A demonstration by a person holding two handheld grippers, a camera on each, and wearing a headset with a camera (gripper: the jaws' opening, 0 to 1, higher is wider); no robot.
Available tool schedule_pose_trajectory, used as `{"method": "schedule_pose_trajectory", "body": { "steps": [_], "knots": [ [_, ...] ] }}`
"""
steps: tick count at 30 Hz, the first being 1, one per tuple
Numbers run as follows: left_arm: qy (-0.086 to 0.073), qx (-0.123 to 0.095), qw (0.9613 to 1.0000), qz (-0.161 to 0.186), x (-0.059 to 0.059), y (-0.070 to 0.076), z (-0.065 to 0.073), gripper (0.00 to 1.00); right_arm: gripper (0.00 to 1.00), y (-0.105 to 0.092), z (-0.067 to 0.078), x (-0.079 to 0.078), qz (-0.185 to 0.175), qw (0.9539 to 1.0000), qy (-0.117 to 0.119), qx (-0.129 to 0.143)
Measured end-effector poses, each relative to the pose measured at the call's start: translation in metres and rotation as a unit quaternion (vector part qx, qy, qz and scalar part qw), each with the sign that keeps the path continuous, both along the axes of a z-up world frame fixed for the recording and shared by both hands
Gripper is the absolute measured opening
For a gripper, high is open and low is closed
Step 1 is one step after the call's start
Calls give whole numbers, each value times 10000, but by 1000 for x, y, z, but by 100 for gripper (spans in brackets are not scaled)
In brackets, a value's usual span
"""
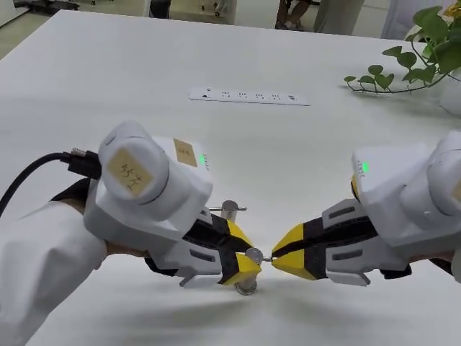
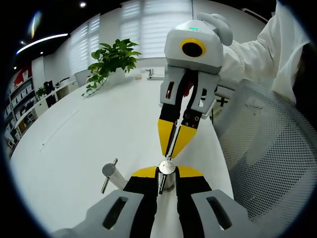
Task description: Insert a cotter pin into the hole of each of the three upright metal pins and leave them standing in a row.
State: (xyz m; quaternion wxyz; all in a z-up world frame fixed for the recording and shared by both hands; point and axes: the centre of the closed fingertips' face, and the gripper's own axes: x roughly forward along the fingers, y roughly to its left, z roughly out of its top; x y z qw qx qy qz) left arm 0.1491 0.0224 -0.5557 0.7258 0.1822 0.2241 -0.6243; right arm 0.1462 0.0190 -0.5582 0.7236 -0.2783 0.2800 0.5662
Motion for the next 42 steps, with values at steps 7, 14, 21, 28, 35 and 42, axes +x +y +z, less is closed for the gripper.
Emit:
{"method": "schedule_pose_trajectory", "body": {
  "steps": [7,14,21,28,35,42],
  "knots": [
    [-38,17,10000,9,-1,0,0,10,0,-1,-1,-2,15,10000,-40,-27],
    [-278,6,9996,-92,-1,2,5,21,6,-3,3,-3,-99,9999,-70,56],
    [-111,-649,9978,-25,-20,14,33,49,9,5,4,-7,-157,9996,54,242],
    [256,-1020,9939,326,-36,40,32,72,13,15,-1,-4,-308,9986,101,422],
    [301,-750,9952,550,-46,61,9,82,14,18,-7,-3,-296,9986,148,401],
    [451,-806,9931,716,-55,67,4,99,10,20,-11,1,-279,9985,181,430]
  ]
}}
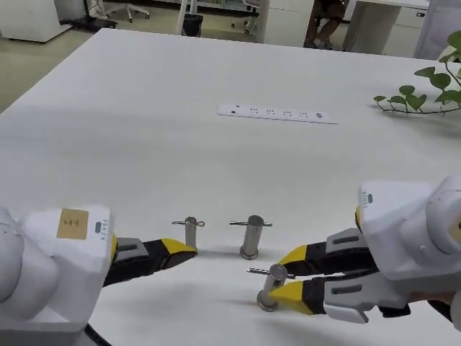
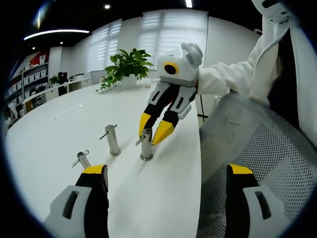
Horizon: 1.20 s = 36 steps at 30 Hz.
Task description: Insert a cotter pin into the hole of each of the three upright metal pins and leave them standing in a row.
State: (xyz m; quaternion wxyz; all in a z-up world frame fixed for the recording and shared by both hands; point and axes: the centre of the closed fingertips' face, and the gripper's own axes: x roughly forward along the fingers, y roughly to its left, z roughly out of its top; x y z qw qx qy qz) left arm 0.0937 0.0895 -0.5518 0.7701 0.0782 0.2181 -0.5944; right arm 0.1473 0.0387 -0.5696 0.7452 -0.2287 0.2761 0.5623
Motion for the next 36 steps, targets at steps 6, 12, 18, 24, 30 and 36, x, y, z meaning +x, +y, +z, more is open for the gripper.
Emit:
{"method": "schedule_pose_trajectory", "body": {
  "steps": [6,12,18,24,30,36],
  "knots": [
    [64,-20,9996,285,3,7,-1,99,8,3,-2,0,119,9999,-12,-24],
    [133,11,9987,495,5,16,-2,99,7,4,-2,0,220,9997,-116,-67],
    [29,83,9986,528,3,22,2,99,7,-10,2,10,348,9993,-166,-19],
    [76,109,9980,621,3,27,1,99,7,-32,7,31,610,9971,-381,-237],
    [153,47,9967,792,5,33,2,99,7,-48,3,47,576,9968,-442,-340],
    [143,37,9955,934,13,37,6,99,7,-49,2,56,502,9978,-366,-212]
  ]
}}
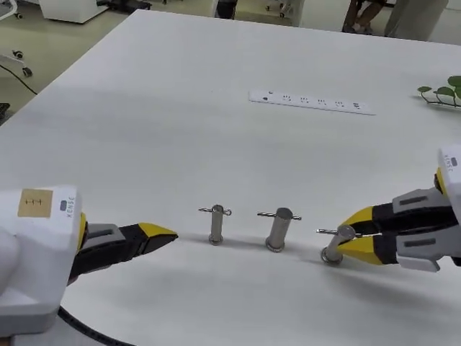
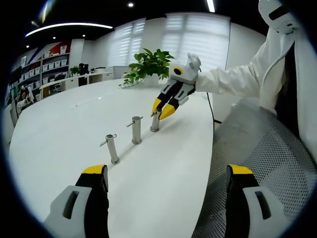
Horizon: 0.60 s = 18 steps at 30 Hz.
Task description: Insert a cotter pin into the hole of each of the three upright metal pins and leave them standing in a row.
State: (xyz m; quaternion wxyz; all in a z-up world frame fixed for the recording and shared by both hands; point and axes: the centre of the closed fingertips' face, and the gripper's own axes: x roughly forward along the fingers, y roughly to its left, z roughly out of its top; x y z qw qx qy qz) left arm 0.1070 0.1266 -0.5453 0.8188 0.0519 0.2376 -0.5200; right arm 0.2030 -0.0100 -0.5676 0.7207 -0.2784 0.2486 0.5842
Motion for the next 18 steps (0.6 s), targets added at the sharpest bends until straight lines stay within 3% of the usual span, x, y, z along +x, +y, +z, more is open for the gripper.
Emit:
{"method": "schedule_pose_trajectory", "body": {
  "steps": [2,6,13,18],
  "knots": [
    [-30,-19,10000,13,3,-1,3,99,7,1,1,2,-9,10000,60,56],
    [-77,-8,10000,-9,6,-4,5,99,7,-1,3,6,48,10000,-37,10],
    [-42,-12,10000,23,10,-7,3,99,8,-4,2,8,54,9995,251,161],
    [-47,-16,9999,153,13,-5,4,99,9,-4,-1,9,116,9995,259,111]
  ]
}}
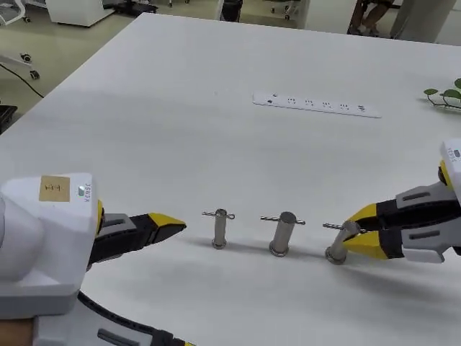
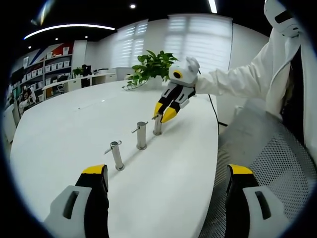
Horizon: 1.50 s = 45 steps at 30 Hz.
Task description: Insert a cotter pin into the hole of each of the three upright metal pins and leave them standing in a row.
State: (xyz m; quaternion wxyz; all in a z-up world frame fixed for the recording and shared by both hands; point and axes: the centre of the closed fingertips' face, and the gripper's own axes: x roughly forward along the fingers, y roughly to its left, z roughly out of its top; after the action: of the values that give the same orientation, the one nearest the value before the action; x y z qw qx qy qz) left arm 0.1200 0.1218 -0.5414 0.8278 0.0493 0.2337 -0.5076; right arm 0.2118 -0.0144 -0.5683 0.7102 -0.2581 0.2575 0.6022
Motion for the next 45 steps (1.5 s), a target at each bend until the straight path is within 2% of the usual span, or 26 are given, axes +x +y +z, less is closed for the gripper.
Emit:
{"method": "schedule_pose_trajectory", "body": {
  "steps": [2,3,5,7,11,16,20,21,22,23,24,25,26,27,28,31,33,35,39,41,45],
  "knots": [
    [1,-11,10000,42,1,1,1,99,8,-6,-10,0,-37,9996,116,-256],
    [-4,-13,10000,55,1,2,1,99,9,-7,-11,1,-81,9996,105,-258],
    [-26,-13,10000,87,2,3,3,99,14,-8,-10,4,-494,9985,235,-82],
    [-33,-21,9999,110,3,4,4,99,23,-8,-6,5,-605,9978,258,57],
    [-55,-68,9997,227,6,8,7,99,39,-12,14,3,-887,9955,37,329],
    [-76,-180,9992,337,12,9,10,99,49,-14,19,-14,-1100,9927,94,477],
    [-120,-140,9992,363,14,10,12,99,59,-12,24,-26,-1333,9889,87,653],
    [-117,-145,9990,398,15,11,12,99,63,-12,25,-29,-1550,9850,247,722],
    [-118,-149,9990,407,15,11,12,99,66,-12,25,-30,-1586,9842,270,738],
    [-128,-157,9989,434,15,12,13,99,69,-12,30,-32,-1742,9808,180,854],
    [-120,-163,9987,466,16,13,13,99,71,-12,31,-32,-1806,9794,174,883],
    [-33,-215,9982,557,16,15,12,99,74,-13,34,-34,-2020,9745,157,962],
    [164,-362,9969,677,15,14,11,99,76,-14,36,-35,-2163,9712,142,991],
    [174,-452,9961,737,16,15,10,99,79,-15,38,-38,-2256,9685,136,1046],
    [116,-413,9965,714,16,16,9,99,82,-15,38,-40,-2339,9662,163,1068],
    [125,-378,9959,814,16,18,5,99,89,-19,40,-40,-2635,9579,175,1131],
    [153,-364,9959,820,15,18,3,99,89,-25,39,-37,-2949,9488,177,1115],
    [173,-315,9958,842,15,20,1,99,90,-26,34,-41,-2925,9504,286,1021],
    [183,-325,9957,853,14,20,1,99,94,-28,31,-47,-3009,9466,435,1069],
    [202,-391,9947,934,17,20,3,99,96,-29,30,-52,-3011,9470,458,1023],
    [178,-383,9942,990,18,20,4,99,98,-30,26,-63,-2970,9492,522,898]
  ]
}}
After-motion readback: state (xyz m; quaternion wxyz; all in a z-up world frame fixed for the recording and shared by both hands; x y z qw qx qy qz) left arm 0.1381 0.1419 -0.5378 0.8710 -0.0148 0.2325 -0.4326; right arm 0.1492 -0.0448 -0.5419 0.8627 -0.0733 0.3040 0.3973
